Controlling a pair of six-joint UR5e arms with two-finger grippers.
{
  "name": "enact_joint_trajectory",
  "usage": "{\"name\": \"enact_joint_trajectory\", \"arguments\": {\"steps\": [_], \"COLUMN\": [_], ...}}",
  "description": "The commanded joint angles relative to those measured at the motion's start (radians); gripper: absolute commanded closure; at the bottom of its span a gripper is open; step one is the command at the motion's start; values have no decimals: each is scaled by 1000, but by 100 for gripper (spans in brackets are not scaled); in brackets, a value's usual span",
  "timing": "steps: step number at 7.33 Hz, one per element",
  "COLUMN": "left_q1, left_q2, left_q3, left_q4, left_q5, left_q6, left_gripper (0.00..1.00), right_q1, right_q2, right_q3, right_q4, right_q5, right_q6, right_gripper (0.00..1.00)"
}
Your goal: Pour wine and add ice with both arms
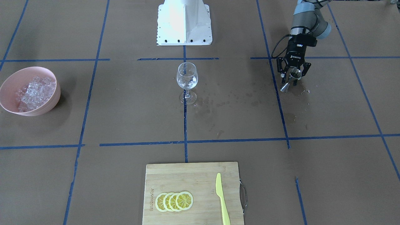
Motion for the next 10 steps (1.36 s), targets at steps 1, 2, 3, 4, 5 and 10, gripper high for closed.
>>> {"name": "enact_joint_trajectory", "arguments": {"steps": [1,2,3,4,5,10], "left_q1": [0,0,0,0,-2,2], "left_q2": [0,0,0,0,0,-67], "left_q3": [-1,-1,0,-1,-11,-6], "left_q4": [-26,-27,-27,-27,-29,-392], "left_q5": [2,2,2,2,2,-12], "left_q6": [0,0,0,2,5,340], "left_gripper": [85,85,84,85,89,98], "right_q1": [1,0,1,0,1,1], "right_q2": [0,0,2,2,3,3], "right_q3": [2,2,2,2,2,-2], "right_q4": [0,0,0,0,0,0], "right_q5": [0,0,0,0,0,0], "right_q6": [0,2,0,0,0,2], "right_gripper": [0,0,0,0,0,0]}}
